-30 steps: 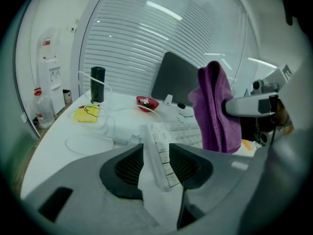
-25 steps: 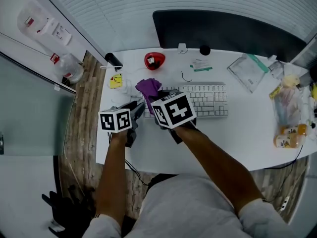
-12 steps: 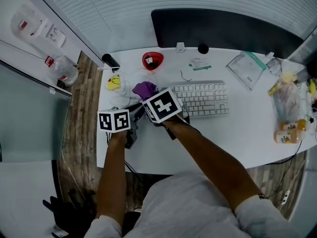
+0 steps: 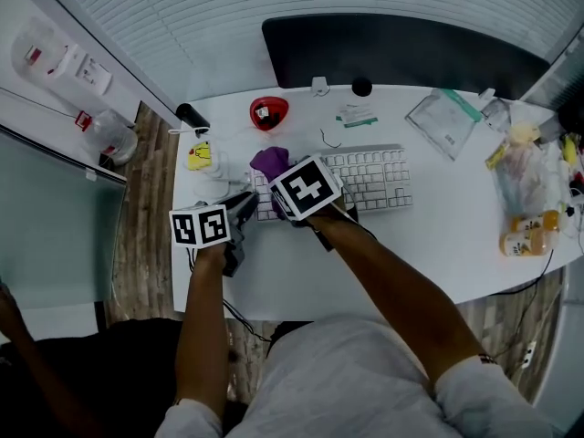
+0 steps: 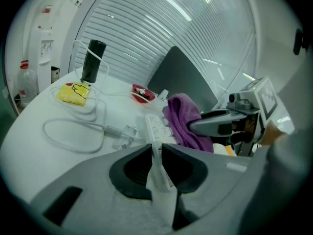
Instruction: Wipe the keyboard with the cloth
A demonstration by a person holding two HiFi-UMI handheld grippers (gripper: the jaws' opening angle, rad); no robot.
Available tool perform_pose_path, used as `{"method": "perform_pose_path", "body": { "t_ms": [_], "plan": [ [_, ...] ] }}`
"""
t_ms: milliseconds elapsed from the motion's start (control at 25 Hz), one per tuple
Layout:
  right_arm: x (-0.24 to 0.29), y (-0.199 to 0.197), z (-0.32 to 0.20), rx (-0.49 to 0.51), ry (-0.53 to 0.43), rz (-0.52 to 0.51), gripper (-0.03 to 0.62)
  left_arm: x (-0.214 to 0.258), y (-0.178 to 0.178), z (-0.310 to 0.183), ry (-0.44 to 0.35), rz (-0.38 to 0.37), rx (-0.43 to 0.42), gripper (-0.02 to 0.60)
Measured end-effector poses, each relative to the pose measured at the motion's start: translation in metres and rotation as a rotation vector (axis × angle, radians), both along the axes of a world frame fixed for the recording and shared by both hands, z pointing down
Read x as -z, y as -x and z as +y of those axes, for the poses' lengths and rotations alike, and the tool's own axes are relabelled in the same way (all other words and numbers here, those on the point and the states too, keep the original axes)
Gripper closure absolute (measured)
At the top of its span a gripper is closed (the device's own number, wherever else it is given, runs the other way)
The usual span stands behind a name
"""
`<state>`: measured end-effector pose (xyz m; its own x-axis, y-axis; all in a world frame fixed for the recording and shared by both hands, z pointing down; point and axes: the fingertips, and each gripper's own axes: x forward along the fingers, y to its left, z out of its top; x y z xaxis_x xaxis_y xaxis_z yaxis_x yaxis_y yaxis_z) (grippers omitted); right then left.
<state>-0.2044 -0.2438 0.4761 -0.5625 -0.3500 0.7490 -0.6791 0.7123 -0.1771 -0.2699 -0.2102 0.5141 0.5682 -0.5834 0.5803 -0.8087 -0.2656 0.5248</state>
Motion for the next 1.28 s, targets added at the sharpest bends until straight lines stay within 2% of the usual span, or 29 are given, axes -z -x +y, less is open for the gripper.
{"method": "perform_pose_path", "body": {
  "t_ms": [280, 600, 920, 1000, 1080, 1280],
  "plan": [
    [-0.003, -0.089, -0.014, -0.094, -0.011, 0.042, 0.508, 0.000, 0.001, 0.000, 0.002, -0.013, 0.005, 0.507],
    [-0.005, -0.202, -0.025, -0.252, -0.003, 0.076, 0.508, 0.000, 0.000, 0.000, 0.006, -0.027, 0.002, 0.507],
    [-0.005, -0.268, -0.024, -0.366, 0.003, 0.099, 0.508, 0.000, 0.000, -0.001, 0.002, -0.031, 0.004, 0.507],
    [0.001, -0.267, -0.022, -0.369, -0.006, 0.090, 0.508, 0.000, 0.000, -0.001, 0.004, -0.034, 0.006, 0.508],
    [0.014, -0.247, -0.015, -0.344, -0.017, 0.053, 0.509, 0.000, 0.000, -0.001, 0.006, -0.034, 0.008, 0.508],
    [0.033, -0.133, 0.013, -0.208, 0.030, -0.121, 0.508, 0.000, 0.000, 0.000, -0.001, -0.020, 0.016, 0.508]
  ]
}}
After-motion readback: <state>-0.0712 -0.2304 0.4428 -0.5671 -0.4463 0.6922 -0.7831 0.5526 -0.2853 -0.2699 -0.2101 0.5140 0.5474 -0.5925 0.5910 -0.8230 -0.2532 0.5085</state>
